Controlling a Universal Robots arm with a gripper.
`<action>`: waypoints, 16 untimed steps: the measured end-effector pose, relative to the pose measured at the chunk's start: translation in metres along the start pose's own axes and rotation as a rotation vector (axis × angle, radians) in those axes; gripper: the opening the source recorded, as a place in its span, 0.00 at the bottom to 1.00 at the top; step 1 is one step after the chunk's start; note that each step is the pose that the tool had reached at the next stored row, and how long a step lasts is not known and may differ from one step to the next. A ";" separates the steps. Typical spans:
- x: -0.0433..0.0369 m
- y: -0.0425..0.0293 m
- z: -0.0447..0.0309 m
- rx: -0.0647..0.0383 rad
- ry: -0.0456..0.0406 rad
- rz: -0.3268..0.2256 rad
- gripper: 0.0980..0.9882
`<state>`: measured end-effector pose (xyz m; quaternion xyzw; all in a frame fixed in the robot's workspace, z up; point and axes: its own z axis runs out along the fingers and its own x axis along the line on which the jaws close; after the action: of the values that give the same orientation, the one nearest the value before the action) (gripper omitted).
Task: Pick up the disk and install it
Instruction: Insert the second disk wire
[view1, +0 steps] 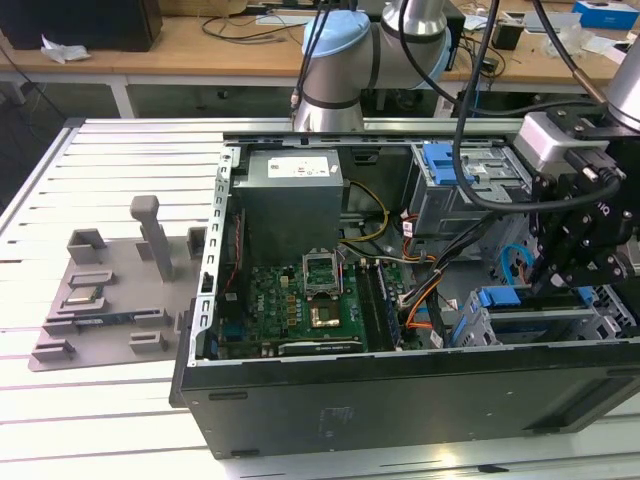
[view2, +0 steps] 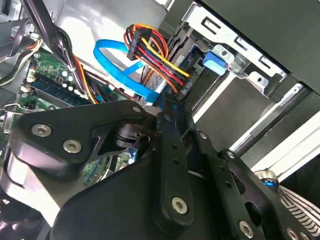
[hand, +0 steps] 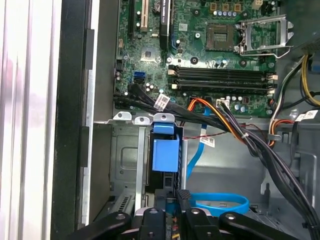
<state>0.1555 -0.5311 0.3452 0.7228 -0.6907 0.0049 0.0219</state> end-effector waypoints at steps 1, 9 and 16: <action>-0.0005 0.0001 -0.0036 0.000 0.0006 0.000 0.15; -0.0040 0.0007 -0.0393 0.000 0.0047 0.000 0.01; -0.0038 0.0010 -0.0535 0.000 0.0048 0.000 0.01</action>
<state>0.1555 -0.5253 0.3985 0.7228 -0.6907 0.0066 0.0236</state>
